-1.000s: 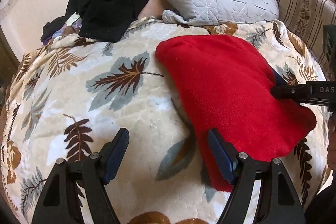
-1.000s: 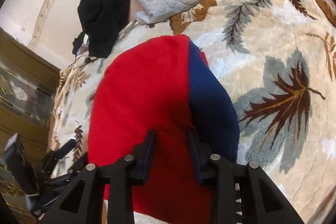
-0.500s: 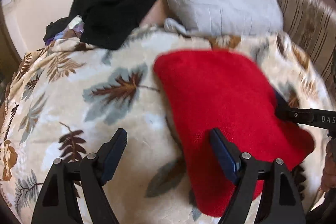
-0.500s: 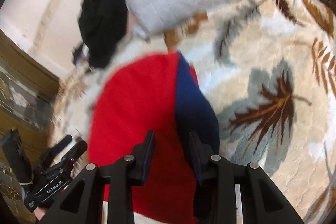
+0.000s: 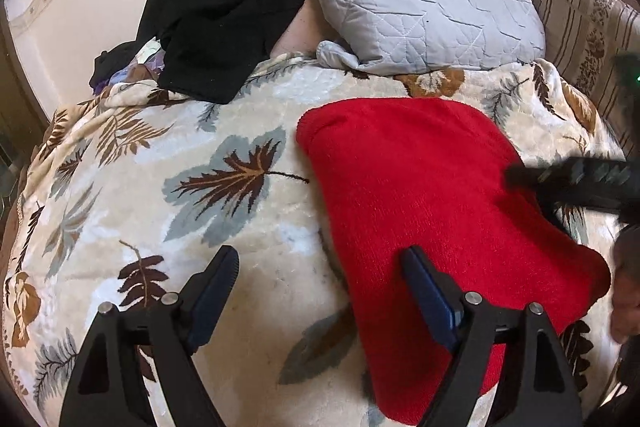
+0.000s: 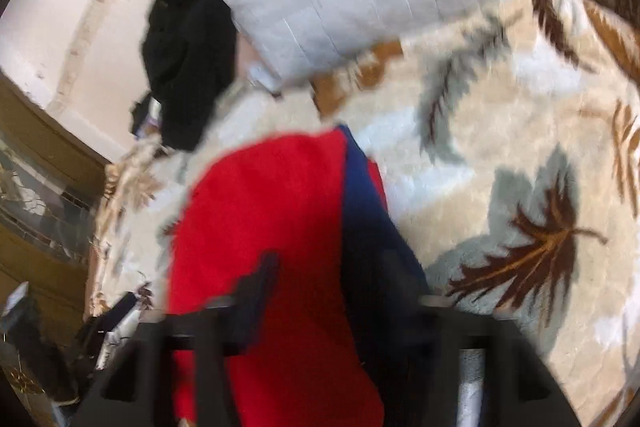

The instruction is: Fold small clothes

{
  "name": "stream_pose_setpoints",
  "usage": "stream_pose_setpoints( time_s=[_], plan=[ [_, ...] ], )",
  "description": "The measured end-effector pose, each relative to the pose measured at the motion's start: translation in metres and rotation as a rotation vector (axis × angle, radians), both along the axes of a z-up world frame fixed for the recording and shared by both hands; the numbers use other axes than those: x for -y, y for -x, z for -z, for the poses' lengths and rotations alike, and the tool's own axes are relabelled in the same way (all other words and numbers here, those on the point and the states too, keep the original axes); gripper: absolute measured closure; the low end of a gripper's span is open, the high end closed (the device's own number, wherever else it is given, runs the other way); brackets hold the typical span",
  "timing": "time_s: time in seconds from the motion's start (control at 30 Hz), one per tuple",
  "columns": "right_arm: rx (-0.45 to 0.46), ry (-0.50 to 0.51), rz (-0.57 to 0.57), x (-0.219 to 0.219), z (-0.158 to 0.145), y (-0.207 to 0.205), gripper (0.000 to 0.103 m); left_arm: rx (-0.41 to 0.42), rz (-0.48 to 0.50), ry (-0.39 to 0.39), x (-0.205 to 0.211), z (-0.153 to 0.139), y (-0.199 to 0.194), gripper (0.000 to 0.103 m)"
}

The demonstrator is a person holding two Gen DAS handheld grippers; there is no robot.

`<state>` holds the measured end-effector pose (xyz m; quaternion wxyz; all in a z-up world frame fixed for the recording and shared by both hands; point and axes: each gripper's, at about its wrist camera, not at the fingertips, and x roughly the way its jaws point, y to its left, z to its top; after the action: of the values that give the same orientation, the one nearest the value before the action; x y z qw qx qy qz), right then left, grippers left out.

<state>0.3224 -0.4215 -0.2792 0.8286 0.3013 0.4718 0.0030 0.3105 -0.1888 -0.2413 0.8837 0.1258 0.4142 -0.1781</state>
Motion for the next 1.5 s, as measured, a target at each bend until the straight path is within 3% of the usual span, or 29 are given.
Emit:
stream_pose_setpoints(
  time_s=[0.33,0.57,0.7,0.83,1.37,1.5],
  plan=[
    [0.092,0.029,0.061,0.008,-0.022,0.024,0.032,0.024,-0.004,-0.025,0.000,-0.004,0.005,0.018],
    [0.118,0.083,0.050,0.004,-0.033,0.041,0.051,0.065,0.000,-0.044,-0.001,-0.012,0.016,0.018],
    [0.098,0.095,0.000,-0.008,-0.027,0.042,0.052,0.078,-0.002,-0.047,-0.002,-0.013,0.018,0.018],
    [0.016,0.068,-0.034,-0.015,-0.006,0.034,0.052,0.057,0.009,-0.079,0.003,-0.005,0.017,0.018],
    [0.022,0.055,-0.043,-0.013,-0.007,0.035,0.052,0.069,0.006,-0.082,0.004,-0.004,0.020,0.018],
    [0.060,0.083,-0.040,-0.017,-0.018,0.041,0.052,0.070,0.001,-0.079,0.003,-0.006,0.021,0.018]
  ],
)
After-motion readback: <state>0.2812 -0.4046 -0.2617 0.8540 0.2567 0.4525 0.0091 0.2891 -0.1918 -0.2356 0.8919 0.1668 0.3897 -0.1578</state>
